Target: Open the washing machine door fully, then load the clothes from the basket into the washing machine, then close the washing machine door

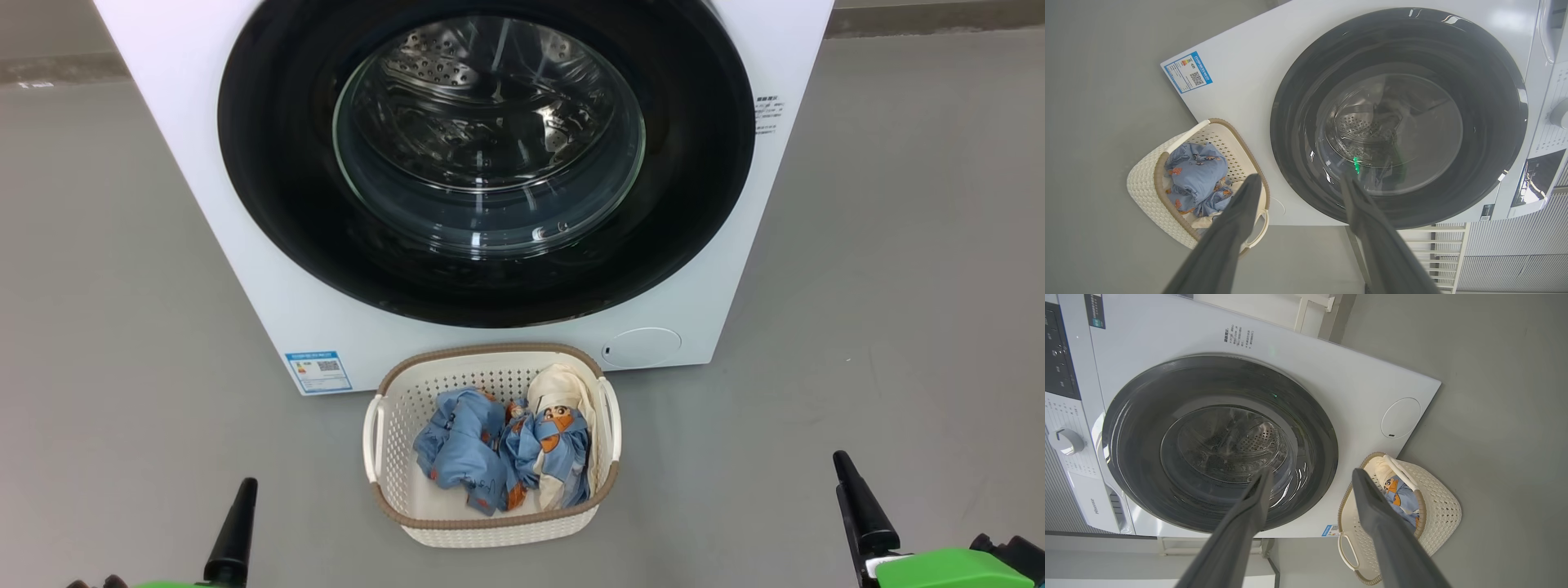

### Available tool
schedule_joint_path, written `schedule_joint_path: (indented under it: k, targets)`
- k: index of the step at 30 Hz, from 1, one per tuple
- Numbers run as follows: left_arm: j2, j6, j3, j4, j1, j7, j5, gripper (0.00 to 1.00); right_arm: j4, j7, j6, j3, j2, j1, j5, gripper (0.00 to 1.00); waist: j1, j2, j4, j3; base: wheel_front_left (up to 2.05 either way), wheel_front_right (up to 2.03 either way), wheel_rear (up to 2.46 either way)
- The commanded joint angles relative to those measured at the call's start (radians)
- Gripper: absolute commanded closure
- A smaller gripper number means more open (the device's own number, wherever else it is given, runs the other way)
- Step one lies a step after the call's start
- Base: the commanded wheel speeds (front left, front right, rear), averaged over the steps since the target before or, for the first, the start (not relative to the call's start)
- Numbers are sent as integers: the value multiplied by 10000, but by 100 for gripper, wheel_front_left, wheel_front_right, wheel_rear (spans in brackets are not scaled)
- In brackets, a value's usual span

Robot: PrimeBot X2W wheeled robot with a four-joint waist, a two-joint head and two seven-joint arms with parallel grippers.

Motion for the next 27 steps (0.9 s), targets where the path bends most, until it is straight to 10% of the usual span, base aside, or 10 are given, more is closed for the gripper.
schedule_joint_path:
  k: [1, 27]
  targets:
    - [212, -16, 62, -369, -320, -135, 450, 0, -199, -137, 4, 111, -144, -483, -391, 0, -1, 0, 1, 6, 0, 0, 0]
    - [358, -22, -188, -787, -187, -852, 3570, 0, -268, -788, 8, 445, -338, -503, -3079, 0, -1, 0, 51, -54, 0, 0, 0]
